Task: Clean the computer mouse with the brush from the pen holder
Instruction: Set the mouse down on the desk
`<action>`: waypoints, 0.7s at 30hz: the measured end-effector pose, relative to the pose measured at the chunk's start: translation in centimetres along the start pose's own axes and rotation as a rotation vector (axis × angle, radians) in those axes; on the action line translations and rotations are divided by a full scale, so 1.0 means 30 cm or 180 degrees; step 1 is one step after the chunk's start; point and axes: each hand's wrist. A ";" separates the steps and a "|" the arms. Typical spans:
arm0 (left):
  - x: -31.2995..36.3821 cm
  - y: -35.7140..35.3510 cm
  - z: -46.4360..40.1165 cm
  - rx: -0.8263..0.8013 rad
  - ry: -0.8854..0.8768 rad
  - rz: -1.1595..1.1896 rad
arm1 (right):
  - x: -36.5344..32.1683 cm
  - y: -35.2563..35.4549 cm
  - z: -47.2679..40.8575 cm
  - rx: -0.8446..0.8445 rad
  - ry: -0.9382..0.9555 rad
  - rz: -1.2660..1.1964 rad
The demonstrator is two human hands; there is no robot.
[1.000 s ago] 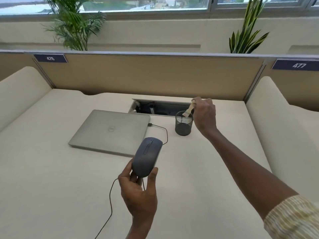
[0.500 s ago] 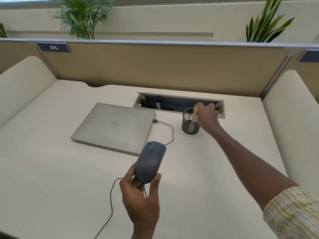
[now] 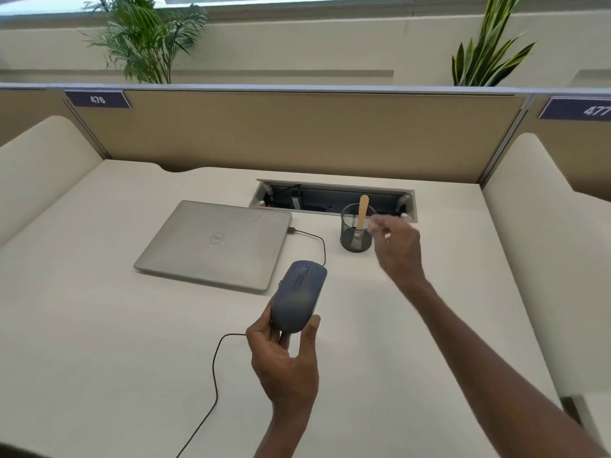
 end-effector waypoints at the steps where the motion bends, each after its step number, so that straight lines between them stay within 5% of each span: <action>1: -0.004 -0.002 0.005 -0.0030 0.0015 -0.0031 | -0.033 0.004 0.089 -0.0070 -0.0089 -0.0119; 6: -0.033 -0.003 0.037 -0.0136 0.0059 -0.0308 | -0.147 -0.011 0.435 -0.0516 -0.0403 -0.0593; 14: -0.079 0.013 0.123 -0.0383 0.0233 -0.0345 | -0.192 -0.011 0.600 -0.0987 -0.0905 -0.1398; 21: -0.124 0.075 0.144 -0.1358 0.0653 -0.0597 | -0.118 -0.021 0.663 -0.0898 -0.1251 -0.1410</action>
Point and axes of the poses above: each hand's wrist, its own z-axis away from the middle knuckle, its own y-axis out of the back of the hand, x = y × z, and after that the axes turned 9 degrees about -x, right-handed
